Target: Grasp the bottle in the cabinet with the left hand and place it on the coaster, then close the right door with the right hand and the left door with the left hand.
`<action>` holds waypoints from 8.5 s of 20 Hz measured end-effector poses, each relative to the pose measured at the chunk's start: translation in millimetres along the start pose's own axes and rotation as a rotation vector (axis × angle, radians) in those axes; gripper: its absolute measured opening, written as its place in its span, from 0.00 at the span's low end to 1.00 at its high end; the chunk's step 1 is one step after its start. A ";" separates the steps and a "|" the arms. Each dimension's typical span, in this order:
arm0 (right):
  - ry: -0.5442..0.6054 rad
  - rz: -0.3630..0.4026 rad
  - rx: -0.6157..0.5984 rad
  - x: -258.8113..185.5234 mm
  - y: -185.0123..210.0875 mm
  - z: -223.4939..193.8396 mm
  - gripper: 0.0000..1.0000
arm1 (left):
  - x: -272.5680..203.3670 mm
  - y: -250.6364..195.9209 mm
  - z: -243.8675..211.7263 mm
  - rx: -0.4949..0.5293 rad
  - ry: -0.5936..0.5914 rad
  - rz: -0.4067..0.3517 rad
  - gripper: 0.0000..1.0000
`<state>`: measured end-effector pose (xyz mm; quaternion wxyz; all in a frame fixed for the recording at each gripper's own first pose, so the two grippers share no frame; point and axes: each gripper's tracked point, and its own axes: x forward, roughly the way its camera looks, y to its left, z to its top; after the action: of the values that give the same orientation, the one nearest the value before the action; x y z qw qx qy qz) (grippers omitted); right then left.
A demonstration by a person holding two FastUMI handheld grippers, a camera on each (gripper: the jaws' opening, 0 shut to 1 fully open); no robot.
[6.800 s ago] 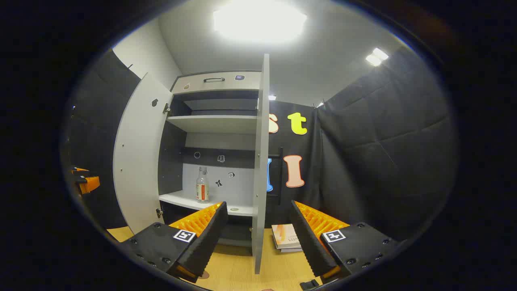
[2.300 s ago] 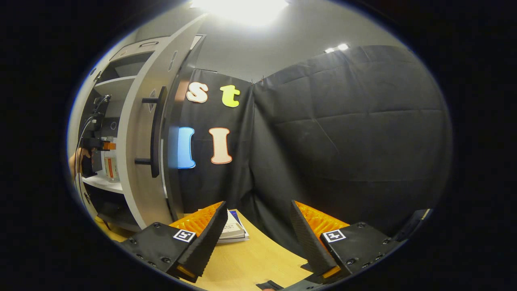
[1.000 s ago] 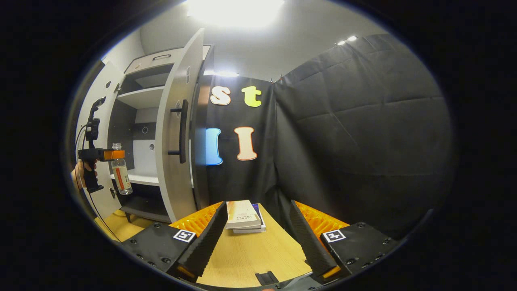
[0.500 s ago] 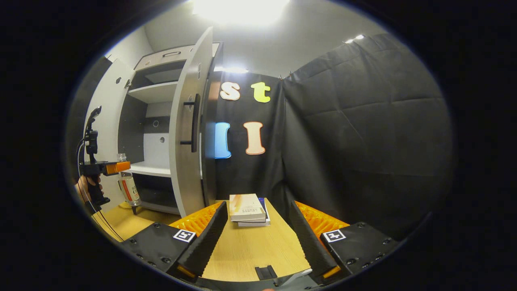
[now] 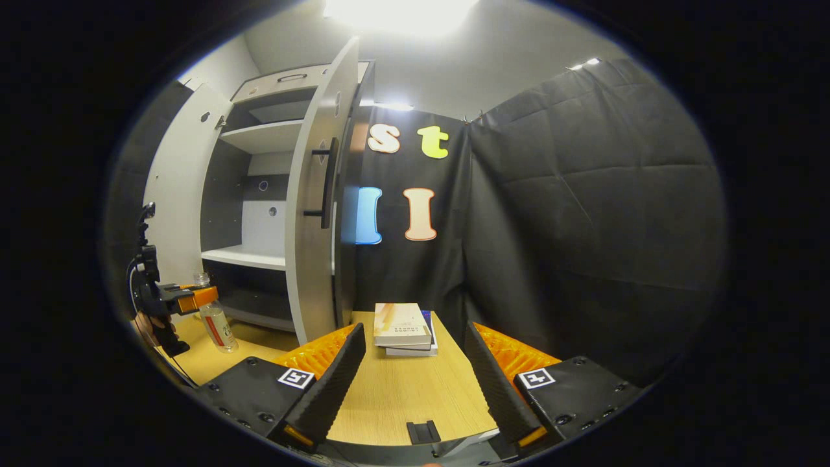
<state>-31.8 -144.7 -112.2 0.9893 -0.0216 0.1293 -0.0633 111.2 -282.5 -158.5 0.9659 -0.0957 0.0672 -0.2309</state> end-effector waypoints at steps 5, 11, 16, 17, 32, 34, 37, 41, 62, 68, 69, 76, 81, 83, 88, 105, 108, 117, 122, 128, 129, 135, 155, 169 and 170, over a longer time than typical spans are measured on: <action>0.002 0.032 -0.026 -0.7 8.6 0.6 0.98 | -8.4 -2.2 -40.2 0.007 0.024 0.001 0.48; 0.014 0.048 -0.055 0.0 15.6 -2.7 0.97 | -11.9 0.7 -95.0 0.017 0.083 0.007 0.47; 0.031 0.057 -0.034 7.1 23.5 -6.8 0.97 | -12.6 -2.8 -122.4 0.015 0.133 0.009 0.49; 0.033 0.061 -0.036 7.6 25.5 -6.4 0.98 | -13.2 0.1 -126.1 0.013 0.138 0.018 0.49; -0.007 0.120 0.028 24.5 44.9 25.1 0.98 | -42.6 -15.1 -69.0 0.036 0.079 0.050 0.75; -0.029 0.131 0.053 27.9 44.8 38.2 0.97 | -49.2 -20.6 -47.1 0.054 0.063 0.053 0.75; -0.054 0.144 0.079 37.3 40.7 57.2 0.96 | -62.4 -28.8 -12.7 0.038 0.039 0.058 0.74; -0.087 0.145 0.106 53.3 32.0 86.4 0.96 | -82.7 -23.9 24.6 0.030 0.007 0.088 0.75; -0.157 -0.072 0.035 109.4 68.9 162.4 0.95 | -187.1 182.2 133.2 0.102 -0.072 0.370 0.75; -0.146 -0.101 0.018 101.2 85.3 165.8 0.91 | -202.2 234.0 142.6 0.092 -0.098 0.413 0.74; -0.144 -0.102 0.020 99.4 89.7 166.2 0.95 | -203.5 240.5 143.4 0.090 -0.101 0.418 0.74; -0.151 -0.066 0.025 90.4 131.7 168.9 0.95 | -208.4 271.1 139.4 0.069 -0.101 0.421 0.75; -0.160 -0.053 0.033 89.1 154.6 170.0 0.95 | -209.8 284.2 135.9 0.066 -0.100 0.417 0.75; -0.165 -0.039 0.032 89.8 164.2 170.9 0.95 | -209.2 285.6 134.3 0.064 -0.097 0.418 0.75; -0.172 0.013 0.029 94.3 190.6 174.4 0.95 | -209.3 293.8 132.3 0.062 -0.098 0.429 0.74; -0.151 0.124 0.031 121.0 248.8 157.9 0.96 | -204.0 319.8 139.2 0.056 -0.075 0.468 0.74; -0.165 0.110 0.016 111.2 243.2 153.5 0.96 | -194.5 330.8 156.8 0.074 -0.075 0.465 0.74; -0.134 0.077 0.036 86.0 213.1 110.2 0.96 | -149.9 352.3 208.5 0.028 -0.067 0.422 0.74; -0.108 0.059 0.036 80.3 190.2 97.4 0.96 | -129.4 343.9 227.0 0.026 -0.084 0.408 0.74; -0.127 0.033 0.013 71.2 154.2 96.6 0.96 | -117.8 331.5 234.3 0.076 -0.082 0.420 0.73; -0.126 0.028 0.011 70.2 147.6 94.8 0.96 | -117.9 331.3 233.2 0.092 -0.085 0.425 0.74; -0.107 0.013 0.035 69.0 115.2 84.1 0.96 | -117.1 326.6 235.8 0.126 -0.085 0.462 0.75; -0.104 0.032 0.012 70.9 70.1 78.5 0.96 | -100.3 253.0 227.0 0.061 -0.120 0.418 0.74; -0.085 0.001 0.005 63.8 46.0 70.9 0.96 | -45.5 181.2 220.2 0.045 -0.120 0.264 0.74; -0.081 -0.006 0.007 61.6 43.2 69.9 0.96 | -38.8 174.1 221.1 0.050 -0.121 0.249 0.74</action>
<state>50.5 -108.1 -62.8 0.9937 -0.0211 0.0888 -0.0658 190.8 -78.4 22.2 0.9915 -0.0761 0.0146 -0.1048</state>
